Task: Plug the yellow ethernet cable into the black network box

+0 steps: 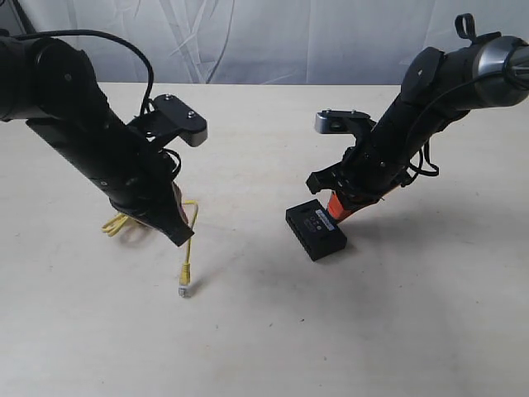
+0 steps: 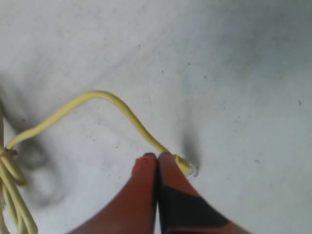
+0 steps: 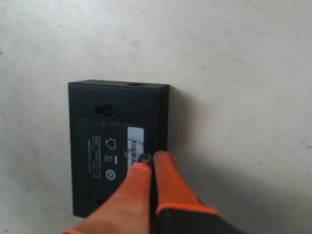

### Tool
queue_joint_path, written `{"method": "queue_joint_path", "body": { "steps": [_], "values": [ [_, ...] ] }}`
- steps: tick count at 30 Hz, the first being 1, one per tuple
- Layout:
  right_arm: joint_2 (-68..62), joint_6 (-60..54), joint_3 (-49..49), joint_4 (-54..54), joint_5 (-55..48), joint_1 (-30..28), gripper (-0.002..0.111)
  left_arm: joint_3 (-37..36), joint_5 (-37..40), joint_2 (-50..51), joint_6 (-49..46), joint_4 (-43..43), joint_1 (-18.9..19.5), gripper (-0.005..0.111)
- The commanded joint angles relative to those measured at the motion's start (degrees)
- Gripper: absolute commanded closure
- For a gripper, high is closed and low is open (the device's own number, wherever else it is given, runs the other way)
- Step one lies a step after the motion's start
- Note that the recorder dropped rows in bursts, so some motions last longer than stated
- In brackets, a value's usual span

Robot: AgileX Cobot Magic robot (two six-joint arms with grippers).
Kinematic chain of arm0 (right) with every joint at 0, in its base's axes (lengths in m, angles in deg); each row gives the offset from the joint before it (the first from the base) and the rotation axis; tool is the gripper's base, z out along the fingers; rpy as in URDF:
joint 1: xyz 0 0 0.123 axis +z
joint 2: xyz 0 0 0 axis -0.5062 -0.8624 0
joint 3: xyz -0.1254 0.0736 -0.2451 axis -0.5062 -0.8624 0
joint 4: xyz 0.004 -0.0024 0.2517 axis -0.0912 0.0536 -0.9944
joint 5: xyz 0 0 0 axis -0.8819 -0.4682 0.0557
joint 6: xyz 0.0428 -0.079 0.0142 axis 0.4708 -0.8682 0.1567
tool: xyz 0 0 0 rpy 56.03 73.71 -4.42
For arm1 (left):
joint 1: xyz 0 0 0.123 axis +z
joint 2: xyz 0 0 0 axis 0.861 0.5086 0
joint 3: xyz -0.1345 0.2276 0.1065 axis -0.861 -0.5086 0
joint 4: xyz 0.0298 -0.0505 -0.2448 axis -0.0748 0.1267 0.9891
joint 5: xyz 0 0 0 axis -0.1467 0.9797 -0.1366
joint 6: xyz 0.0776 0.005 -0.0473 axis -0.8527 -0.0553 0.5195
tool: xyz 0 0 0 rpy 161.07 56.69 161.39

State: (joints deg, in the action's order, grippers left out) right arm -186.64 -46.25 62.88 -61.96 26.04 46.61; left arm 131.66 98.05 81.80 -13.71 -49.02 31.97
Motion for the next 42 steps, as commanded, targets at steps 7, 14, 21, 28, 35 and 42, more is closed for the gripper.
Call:
{"method": "queue_joint_path", "body": {
  "steps": [7, 14, 21, 28, 35, 42],
  "values": [
    [0.04, -0.43, -0.19, 1.76, 0.62, -0.08, 0.109, 0.33, -4.71, 5.01, -3.63, 0.97, -0.06, 0.107],
    [0.04, -0.43, -0.19, 1.76, 0.62, -0.08, 0.109, 0.33, 0.29, 1.17, -29.92, 0.30, -0.06, 0.107],
    [0.04, -0.43, -0.19, 1.76, 0.60, -0.08, 0.109, -4.67, 3.16, -0.16, -61.77, -0.36, -0.06, 0.107],
    [0.04, -0.43, -0.19, 1.76, 1.31, -0.08, 0.109, -9.79, -3.33, -0.16, -84.87, 10.98, -0.06, 0.107],
    [0.04, -0.43, -0.19, 1.76, 1.31, -0.08, 0.109, -11.38, -11.01, 0.57, -87.05, 10.83, -0.06, 0.084],
    [0.04, -0.43, -0.19, 1.76, 1.31, -0.08, 0.109, -11.59, -16.07, 3.06, -87.05, 6.31, -2.95, 0.076]
  ]
}}
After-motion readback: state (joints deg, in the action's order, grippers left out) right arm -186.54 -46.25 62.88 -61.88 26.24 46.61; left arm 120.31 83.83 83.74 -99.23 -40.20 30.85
